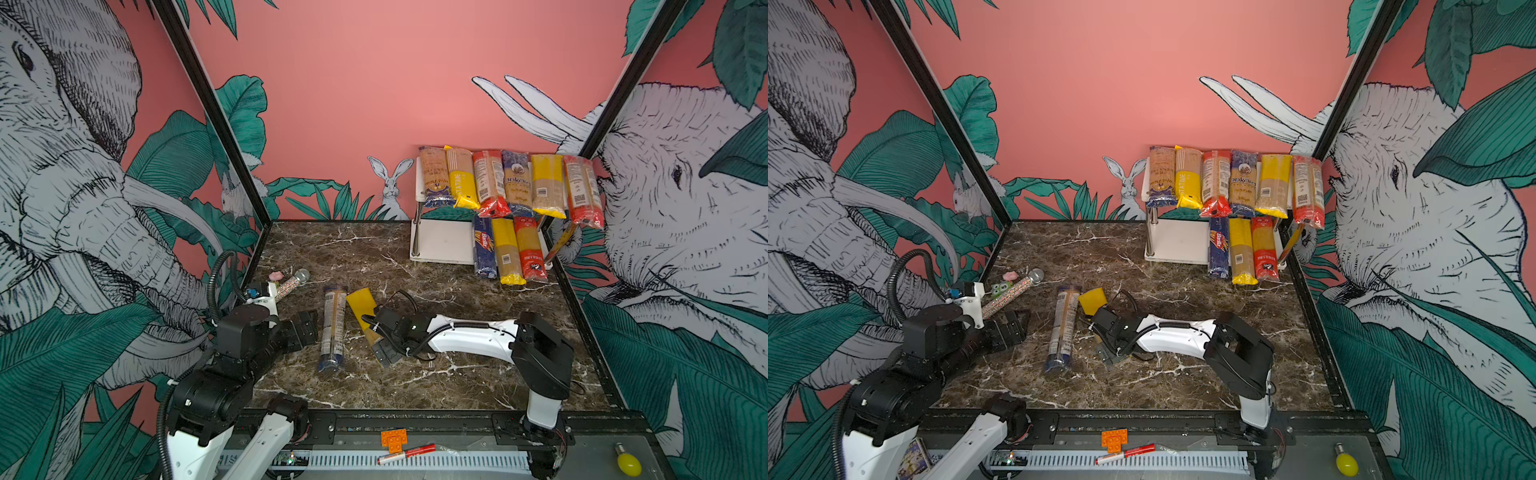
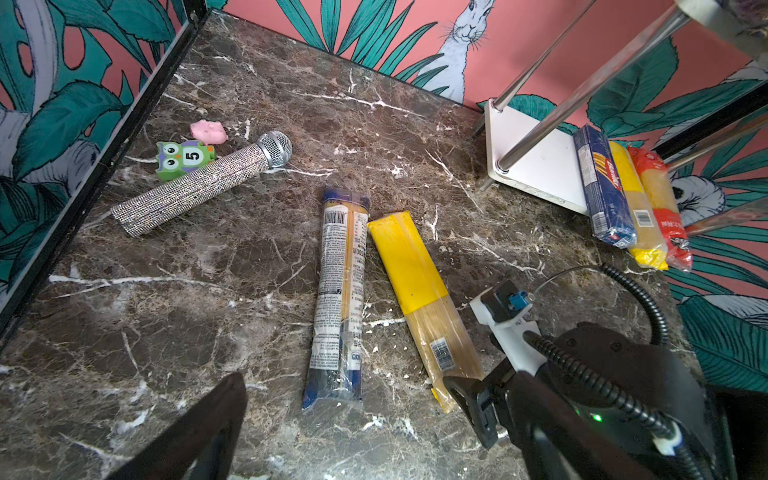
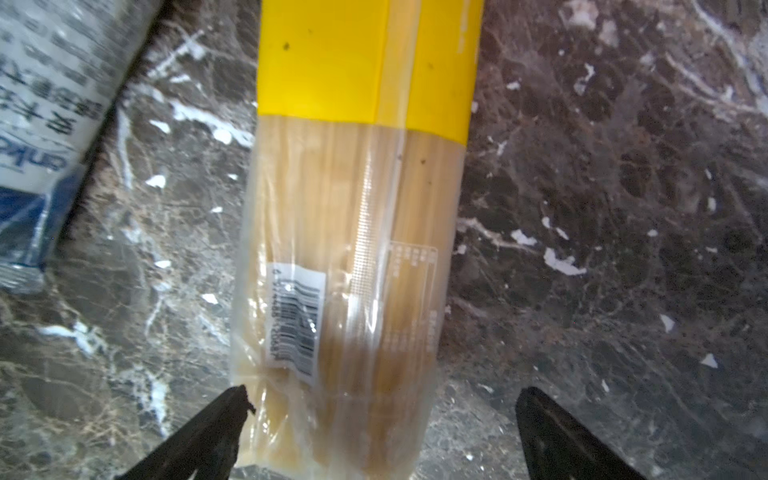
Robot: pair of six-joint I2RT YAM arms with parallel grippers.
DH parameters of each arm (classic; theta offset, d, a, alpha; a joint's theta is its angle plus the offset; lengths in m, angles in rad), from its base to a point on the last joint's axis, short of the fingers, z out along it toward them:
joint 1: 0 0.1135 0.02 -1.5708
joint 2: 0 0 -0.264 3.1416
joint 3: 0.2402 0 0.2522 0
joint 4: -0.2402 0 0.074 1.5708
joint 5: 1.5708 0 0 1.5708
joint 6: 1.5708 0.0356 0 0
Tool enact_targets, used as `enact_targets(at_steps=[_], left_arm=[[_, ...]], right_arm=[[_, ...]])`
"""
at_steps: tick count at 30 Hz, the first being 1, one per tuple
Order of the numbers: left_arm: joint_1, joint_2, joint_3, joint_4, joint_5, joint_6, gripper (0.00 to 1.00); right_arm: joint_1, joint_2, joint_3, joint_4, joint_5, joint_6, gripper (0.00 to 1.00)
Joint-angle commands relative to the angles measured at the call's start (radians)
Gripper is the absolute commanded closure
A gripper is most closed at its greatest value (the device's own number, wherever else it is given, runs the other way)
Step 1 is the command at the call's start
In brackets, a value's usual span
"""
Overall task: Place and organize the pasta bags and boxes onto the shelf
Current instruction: 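Lift the yellow-banded bag upright with the right gripper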
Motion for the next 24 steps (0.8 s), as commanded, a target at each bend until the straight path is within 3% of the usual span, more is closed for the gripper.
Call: enact_targets(at_steps=[1,10,17,18,21,24], left_arm=[[0.006,0.005,0.01,-0.004,0.003,-0.024,0.01],[0.007,0.03,0.026,-0.008,0.0,-0.033,0.01],[0.006,0.066,0.034,0.015,0.003,-0.031,0.01],[0.006,0.073,0.033,0.021,0.005,-0.032,0.01],[0.006,0.093,0.031,0.041,0.014,-0.032,0.01],[0.006,0.115,0.031,0.068,0.025,-0.033,0.01]], right_arm=[[0.005,0.025,-0.003,0.099,-0.031,-0.002,0.01],[0.007,0.13,0.0,0.17,-0.046,0.013,0.01],[0.007,0.144,-0.116,0.235,-0.015,0.044,0.06],[0.007,0.14,-0.136,0.243,-0.014,0.044,0.13],[0.007,0.127,-0.199,0.258,-0.01,0.045,0.5],[0.007,0.085,-0.285,0.322,-0.028,0.042,0.7]])
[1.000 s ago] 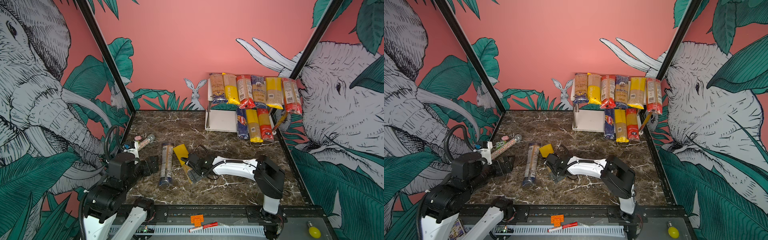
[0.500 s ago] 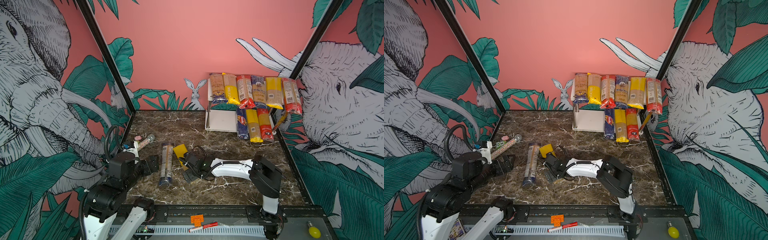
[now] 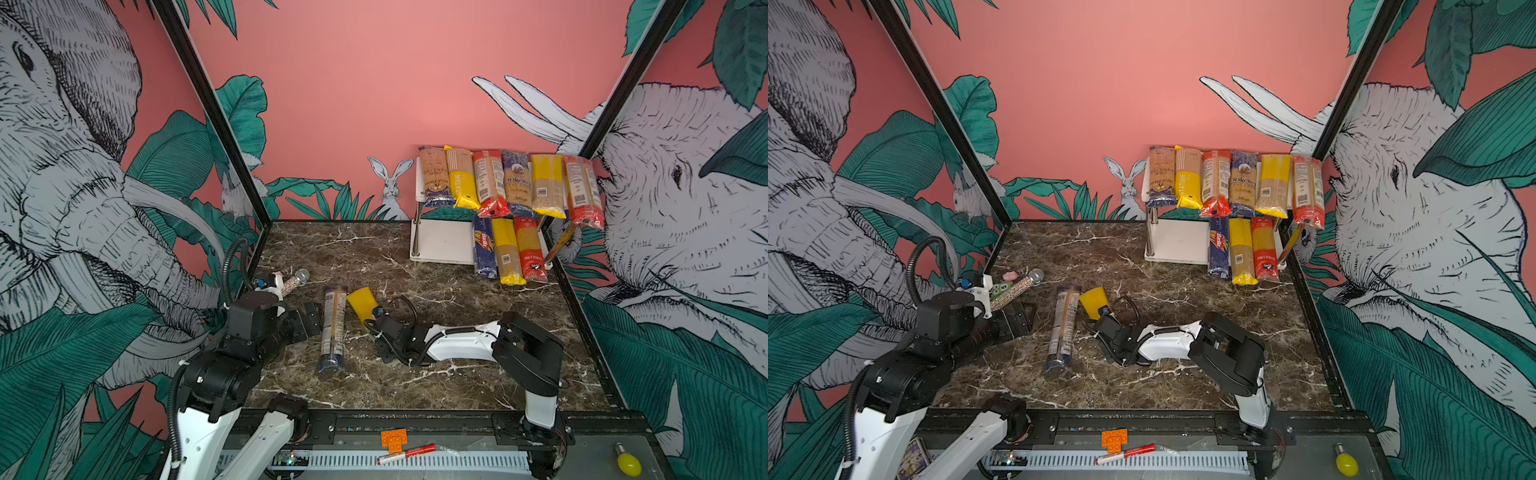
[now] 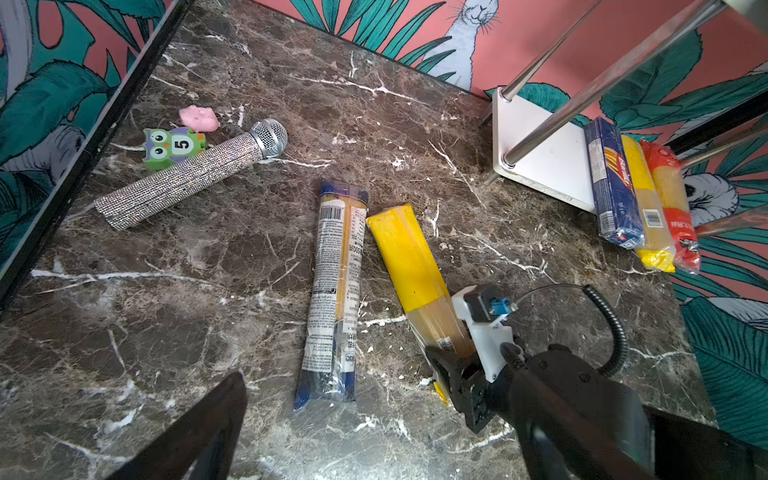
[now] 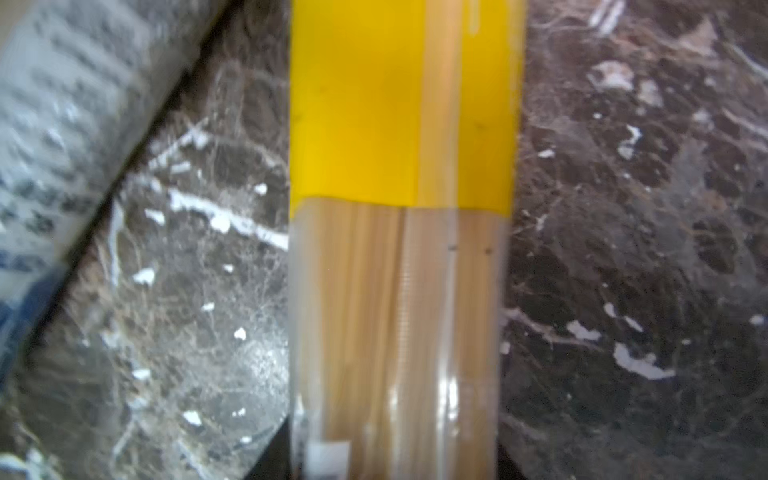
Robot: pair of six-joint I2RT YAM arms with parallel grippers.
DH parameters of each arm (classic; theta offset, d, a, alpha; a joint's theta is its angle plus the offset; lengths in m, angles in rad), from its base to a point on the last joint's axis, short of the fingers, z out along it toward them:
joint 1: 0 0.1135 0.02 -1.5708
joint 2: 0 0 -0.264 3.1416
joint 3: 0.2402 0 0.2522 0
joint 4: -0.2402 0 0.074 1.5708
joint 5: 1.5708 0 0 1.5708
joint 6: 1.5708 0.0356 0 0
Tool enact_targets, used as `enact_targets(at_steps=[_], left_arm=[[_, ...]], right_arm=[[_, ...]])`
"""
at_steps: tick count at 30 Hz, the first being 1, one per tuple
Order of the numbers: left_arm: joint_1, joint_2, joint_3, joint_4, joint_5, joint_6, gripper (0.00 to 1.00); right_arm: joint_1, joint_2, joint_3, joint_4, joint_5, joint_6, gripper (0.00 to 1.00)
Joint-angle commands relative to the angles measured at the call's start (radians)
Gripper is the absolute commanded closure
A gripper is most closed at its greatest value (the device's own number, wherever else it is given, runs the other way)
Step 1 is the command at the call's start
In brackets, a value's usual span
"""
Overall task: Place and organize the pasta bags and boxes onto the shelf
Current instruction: 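Lift the yellow-banded bag upright with the right gripper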
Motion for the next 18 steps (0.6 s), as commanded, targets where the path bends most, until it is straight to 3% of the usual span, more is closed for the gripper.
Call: enact_targets(at_steps=[1,3,18], left_arm=[[0.006,0.023,0.017,0.046,0.015,-0.015,0.01],[0.006,0.033,0.014,0.07,0.021,-0.018,0.01],[0.006,0.092,-0.059,0.22,0.055,-0.049,0.01]], right_arm=[[0.005,0.021,-0.129,-0.046,-0.069,0.016,0.75],[0.005,-0.015,-0.169,-0.012,-0.079,0.004,0.99],[-0.053,-0.29,-0.196,-0.176,-0.033,-0.062,1.0]])
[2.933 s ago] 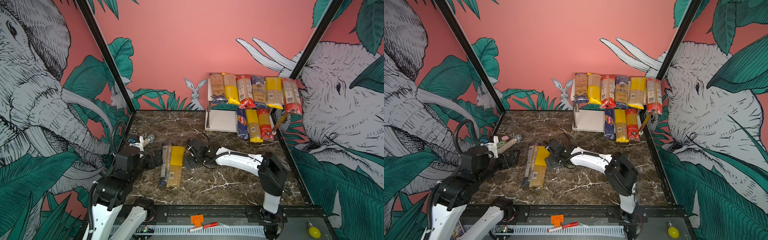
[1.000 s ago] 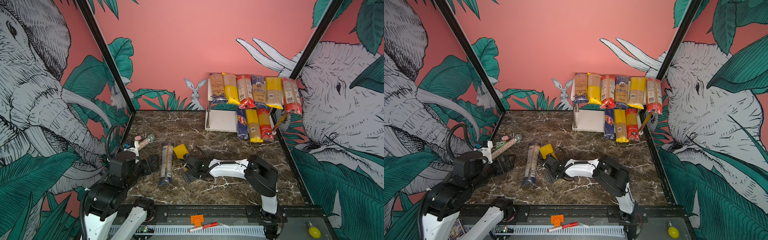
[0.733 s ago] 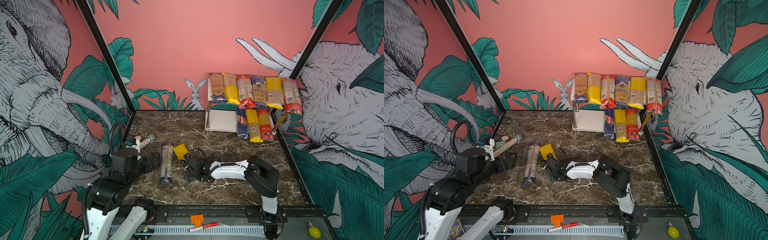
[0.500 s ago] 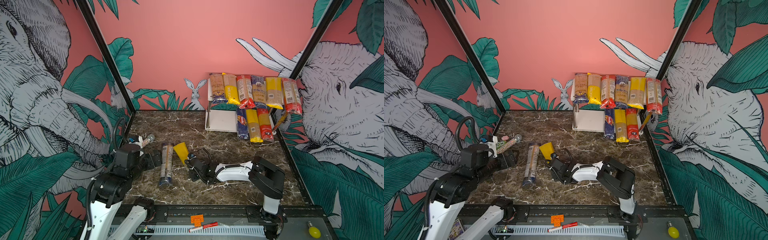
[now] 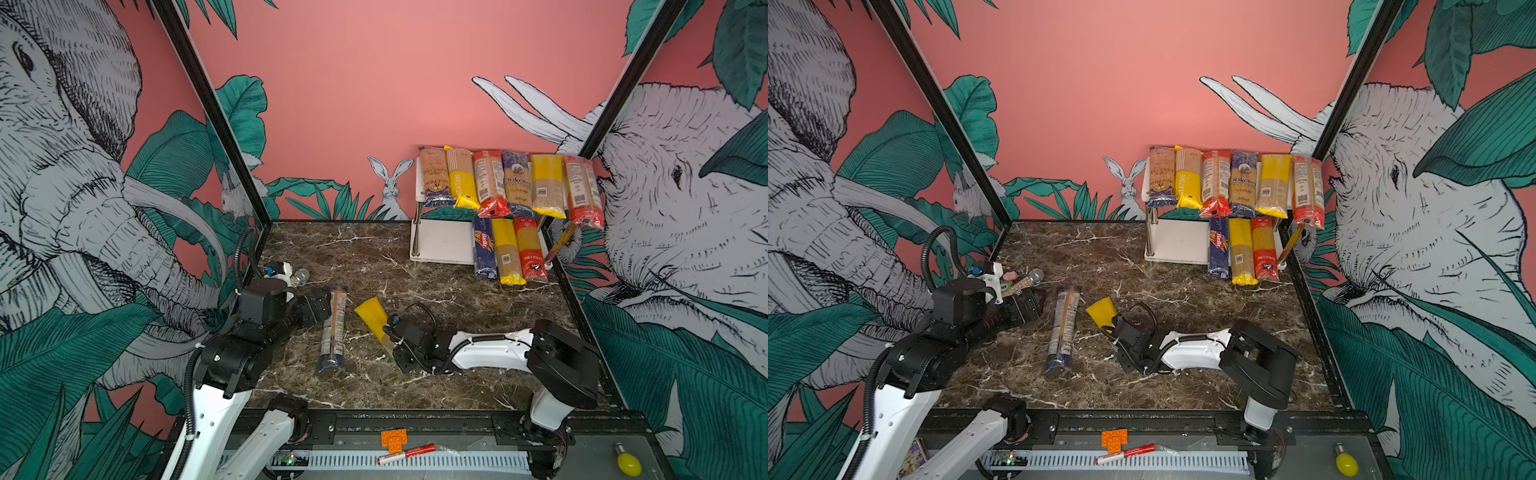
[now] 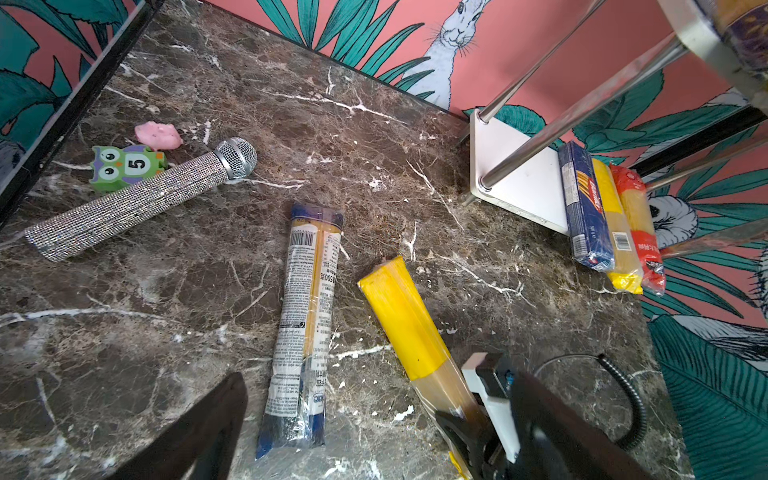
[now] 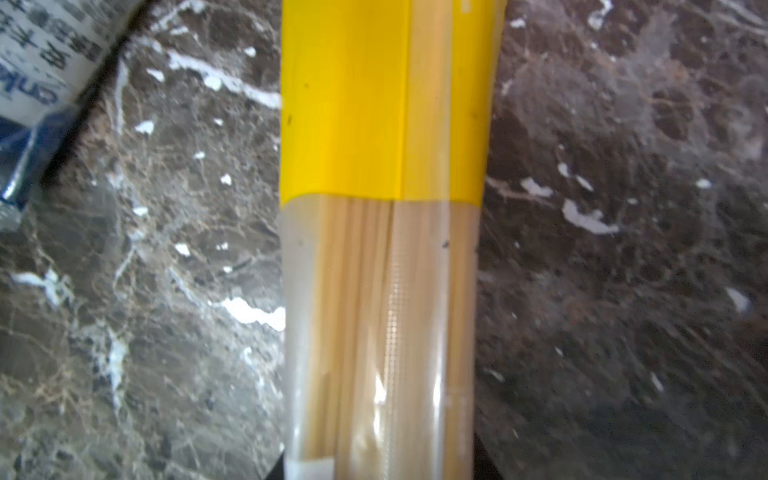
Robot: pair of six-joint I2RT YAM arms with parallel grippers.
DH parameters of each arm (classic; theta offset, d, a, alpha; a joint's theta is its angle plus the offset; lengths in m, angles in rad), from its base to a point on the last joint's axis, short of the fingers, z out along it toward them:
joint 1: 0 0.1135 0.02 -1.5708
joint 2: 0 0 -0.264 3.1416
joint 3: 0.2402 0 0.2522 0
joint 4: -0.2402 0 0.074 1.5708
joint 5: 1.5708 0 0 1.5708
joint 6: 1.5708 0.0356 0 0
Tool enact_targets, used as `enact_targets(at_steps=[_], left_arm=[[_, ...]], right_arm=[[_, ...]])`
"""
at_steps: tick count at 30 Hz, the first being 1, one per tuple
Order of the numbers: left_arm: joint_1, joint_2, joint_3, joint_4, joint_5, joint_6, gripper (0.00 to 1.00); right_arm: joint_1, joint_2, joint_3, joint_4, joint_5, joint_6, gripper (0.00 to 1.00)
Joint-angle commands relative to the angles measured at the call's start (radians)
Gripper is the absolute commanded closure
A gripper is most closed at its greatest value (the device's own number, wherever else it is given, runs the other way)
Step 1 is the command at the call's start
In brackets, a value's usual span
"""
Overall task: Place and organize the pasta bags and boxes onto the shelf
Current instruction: 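Lift the yellow-banded bag upright with the right gripper, then stand the yellow-banded bag beside the Barilla box at the shelf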
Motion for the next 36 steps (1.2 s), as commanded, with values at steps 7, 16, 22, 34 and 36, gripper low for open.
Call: enact_targets(at_steps=[7,16,22,34,36], left_arm=[[0.005,0.13,-0.004,0.16,0.054,0.005,0.01],[0.006,0.279,0.031,0.278,0.097,0.056,0.01],[0.006,0.367,0.093,0.313,0.116,0.114,0.01],[0.005,0.499,0.234,0.328,0.134,0.238,0.01],[0.006,0.515,0.248,0.333,0.137,0.25,0.01]], right_arm=[[-0.121,-0.232,-0.023,-0.174,0.038,0.005,1.0],[-0.268,-0.327,0.015,-0.244,0.054,-0.001,1.0],[-0.34,-0.32,0.076,-0.274,0.09,-0.016,1.0],[-0.529,-0.166,0.267,-0.2,0.138,-0.065,1.0],[-0.565,-0.121,0.315,-0.181,0.135,-0.077,1.0]])
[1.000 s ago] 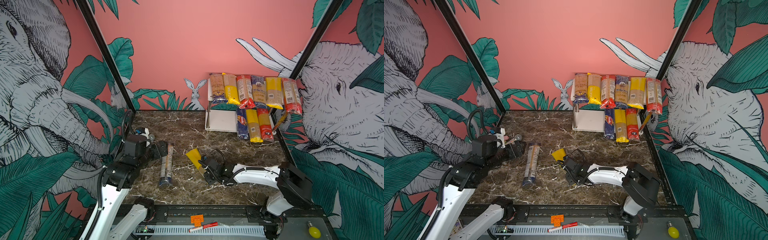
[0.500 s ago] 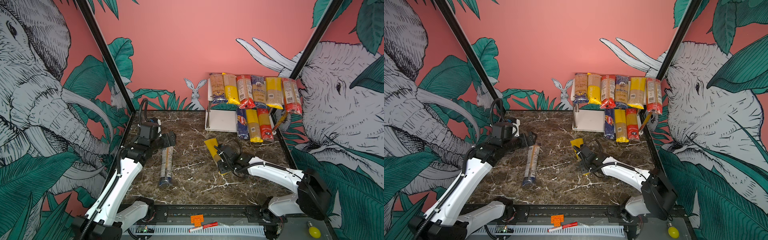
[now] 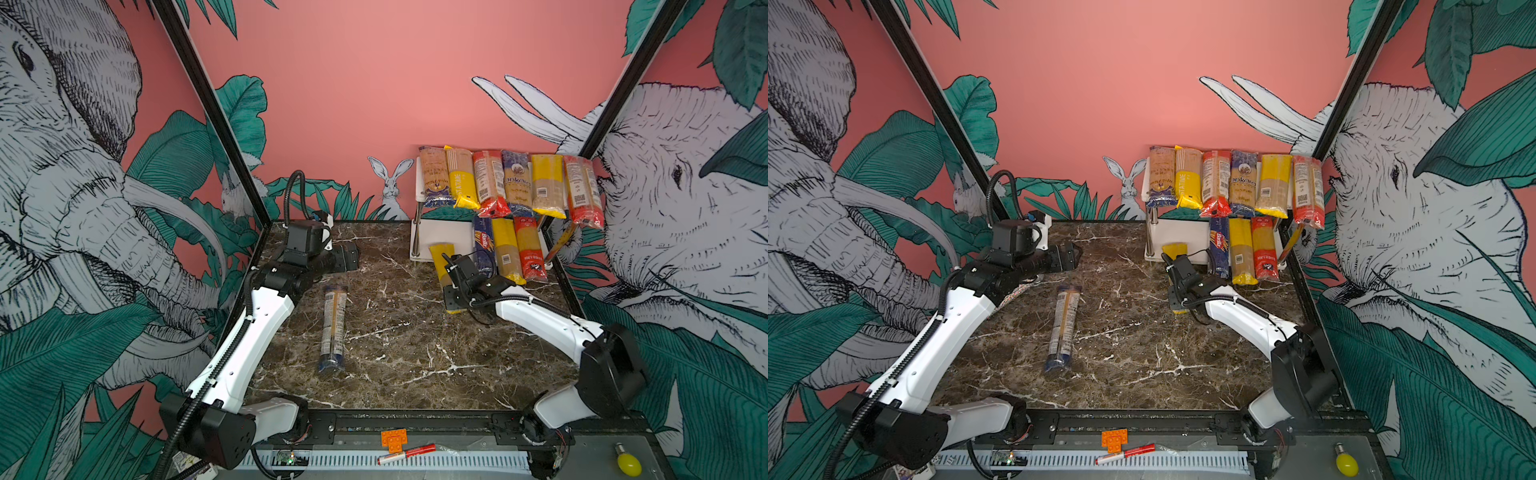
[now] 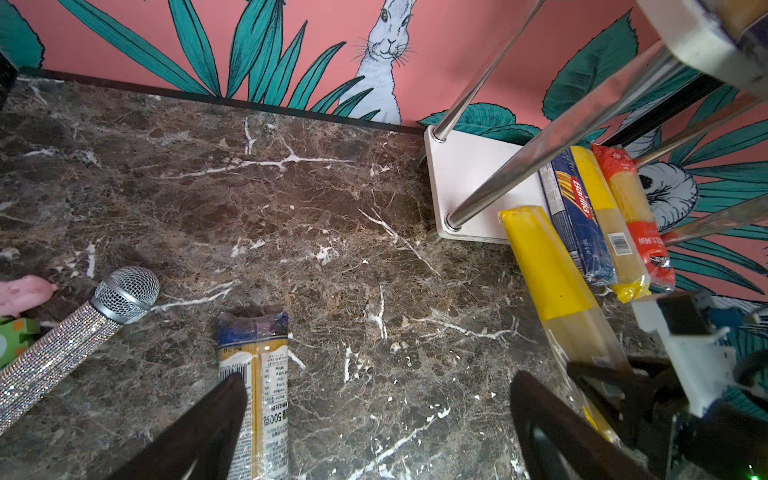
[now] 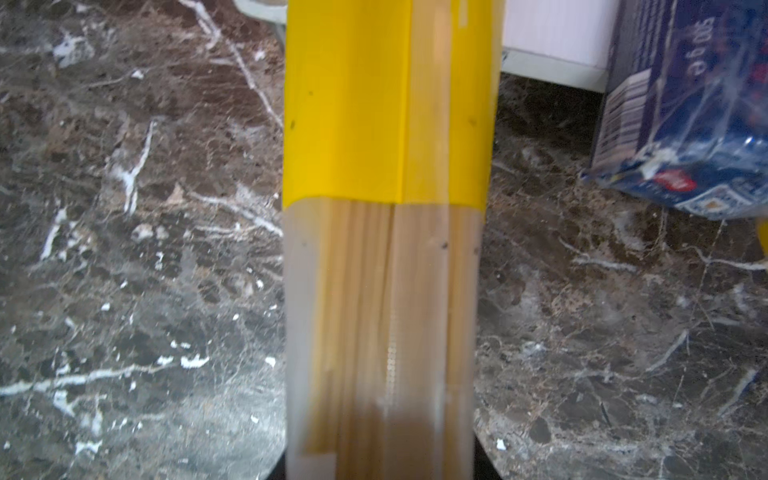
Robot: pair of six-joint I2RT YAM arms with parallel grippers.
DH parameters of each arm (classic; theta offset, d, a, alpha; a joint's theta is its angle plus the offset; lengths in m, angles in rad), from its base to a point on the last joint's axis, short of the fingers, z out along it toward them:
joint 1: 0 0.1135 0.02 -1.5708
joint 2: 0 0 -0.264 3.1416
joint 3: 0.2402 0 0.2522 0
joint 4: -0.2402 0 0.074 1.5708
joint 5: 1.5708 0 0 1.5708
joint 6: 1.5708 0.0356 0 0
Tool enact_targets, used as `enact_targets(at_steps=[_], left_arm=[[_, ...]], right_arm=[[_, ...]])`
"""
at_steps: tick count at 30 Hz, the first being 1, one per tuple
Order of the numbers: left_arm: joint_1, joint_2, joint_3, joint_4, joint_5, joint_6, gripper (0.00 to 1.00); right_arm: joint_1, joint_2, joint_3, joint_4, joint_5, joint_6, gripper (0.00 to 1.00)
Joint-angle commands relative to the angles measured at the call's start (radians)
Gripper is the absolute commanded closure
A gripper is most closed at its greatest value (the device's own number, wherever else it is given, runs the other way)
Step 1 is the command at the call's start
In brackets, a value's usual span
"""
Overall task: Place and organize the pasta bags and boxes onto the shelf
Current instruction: 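Stand the yellow-banded bag beside the Barilla box at the shelf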
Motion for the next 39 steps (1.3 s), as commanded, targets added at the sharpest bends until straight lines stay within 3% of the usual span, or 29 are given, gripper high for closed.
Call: enact_targets(at_steps=[1,17,31,39], left_arm=[[0.005,0.015,0.045,0.024,0.014,0.051,0.01],[0.009,0.151,0.198,-0.046,0.03,0.144,0.01],[0.018,0.151,0.202,-0.067,0.002,0.168,0.01],[0.018,0.165,0.209,-0.061,0.016,0.144,0.01]], right_arm=[[-0.05,0.043,0.104,0.159,0.054,-0.034,1.0],[-0.206,0.439,0.434,0.221,0.064,-0.015,1.0],[-0.3,0.506,0.501,0.15,0.056,-0.037,1.0],[-0.3,0.48,0.498,0.125,0.041,-0.062,0.41]])
